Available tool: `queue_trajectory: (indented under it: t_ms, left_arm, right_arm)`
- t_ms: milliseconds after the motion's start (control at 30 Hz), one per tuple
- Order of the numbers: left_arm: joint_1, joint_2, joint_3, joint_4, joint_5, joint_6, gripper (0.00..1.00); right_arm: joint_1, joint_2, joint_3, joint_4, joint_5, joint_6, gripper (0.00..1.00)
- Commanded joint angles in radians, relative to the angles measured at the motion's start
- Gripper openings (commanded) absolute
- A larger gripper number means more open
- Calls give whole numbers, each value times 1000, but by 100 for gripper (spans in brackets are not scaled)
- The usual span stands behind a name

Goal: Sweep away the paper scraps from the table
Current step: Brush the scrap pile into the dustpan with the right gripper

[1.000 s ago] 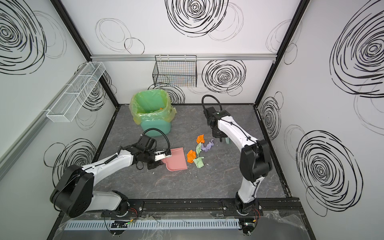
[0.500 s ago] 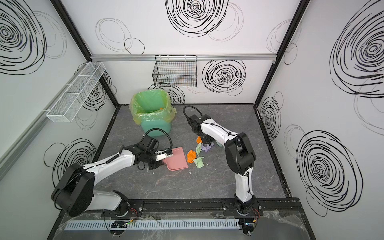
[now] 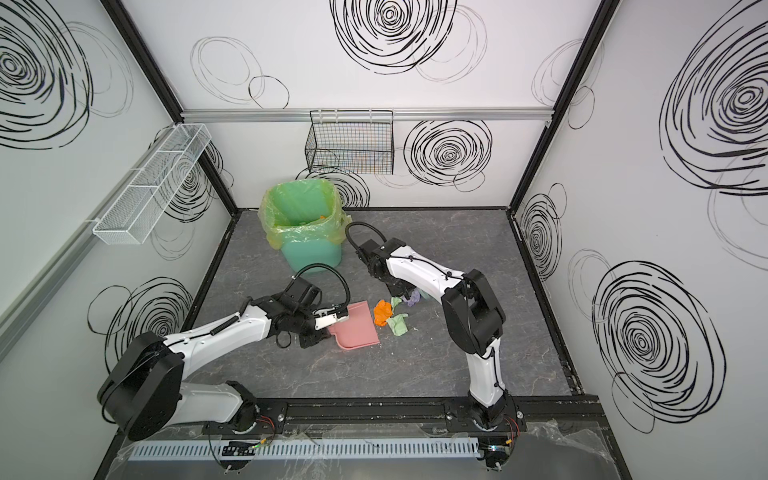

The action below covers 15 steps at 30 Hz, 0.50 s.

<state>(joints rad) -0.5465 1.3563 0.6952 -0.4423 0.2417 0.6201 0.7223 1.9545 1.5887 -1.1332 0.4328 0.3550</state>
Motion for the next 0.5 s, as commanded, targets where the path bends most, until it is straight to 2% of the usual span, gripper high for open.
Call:
queue_trajectory:
  t_ms: [0,467]
  left_arm:
    - [-9,23,-14,25,-1,-34,0]
    - [-15,39,-8,62,7,-46,0]
  right_arm:
    - [40,-43,-19,-34,-68,13,0]
    - [185,-128,-16,-45,-230,74,0]
